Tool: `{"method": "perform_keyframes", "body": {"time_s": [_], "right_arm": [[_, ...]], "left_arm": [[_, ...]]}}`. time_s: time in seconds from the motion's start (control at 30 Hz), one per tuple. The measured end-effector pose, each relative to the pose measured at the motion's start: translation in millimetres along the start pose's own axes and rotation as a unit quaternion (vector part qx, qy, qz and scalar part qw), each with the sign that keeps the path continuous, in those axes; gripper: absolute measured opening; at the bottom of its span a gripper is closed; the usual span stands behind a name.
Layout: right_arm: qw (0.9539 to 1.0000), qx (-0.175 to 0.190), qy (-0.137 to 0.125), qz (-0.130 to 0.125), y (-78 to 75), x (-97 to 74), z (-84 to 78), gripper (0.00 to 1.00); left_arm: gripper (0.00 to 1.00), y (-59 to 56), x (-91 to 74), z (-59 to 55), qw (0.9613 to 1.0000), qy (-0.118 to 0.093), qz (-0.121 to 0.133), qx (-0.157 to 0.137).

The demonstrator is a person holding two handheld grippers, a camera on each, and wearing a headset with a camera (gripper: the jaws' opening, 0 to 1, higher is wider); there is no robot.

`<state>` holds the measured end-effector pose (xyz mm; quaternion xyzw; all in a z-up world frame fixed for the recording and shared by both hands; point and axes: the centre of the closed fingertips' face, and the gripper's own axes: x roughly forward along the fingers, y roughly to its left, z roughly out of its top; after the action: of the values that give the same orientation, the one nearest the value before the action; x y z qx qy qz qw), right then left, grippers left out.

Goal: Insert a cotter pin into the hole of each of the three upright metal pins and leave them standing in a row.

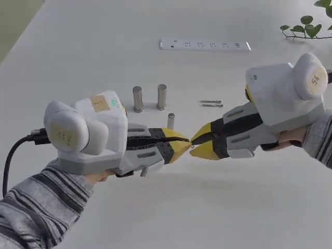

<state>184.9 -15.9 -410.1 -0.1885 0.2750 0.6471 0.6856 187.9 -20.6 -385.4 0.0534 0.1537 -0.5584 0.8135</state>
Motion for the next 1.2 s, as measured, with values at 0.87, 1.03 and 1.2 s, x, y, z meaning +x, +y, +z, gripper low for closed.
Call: {"method": "perform_keyframes", "body": {"time_s": [0.87, 1.03, 1.2], "right_arm": [[0.9975, -0.062, 0.033, -0.004, 3.4, 2.4, -0.3, 0.00], [0.9958, -0.080, 0.044, -0.012, -3.1, 2.4, -3.0, 0.00], [0.9951, -0.078, 0.055, -0.022, -9.1, 3.2, -5.9, 0.00]], "left_arm": [[0.00, -0.4, 0.6, -7.8, 0.9999, 0.014, -0.001, -0.003], [0.00, 4.4, 0.9, -8.7, 0.9998, 0.012, 0.013, -0.005], [0.02, 13.8, 1.2, -9.8, 0.9991, 0.009, 0.040, -0.010]]}}
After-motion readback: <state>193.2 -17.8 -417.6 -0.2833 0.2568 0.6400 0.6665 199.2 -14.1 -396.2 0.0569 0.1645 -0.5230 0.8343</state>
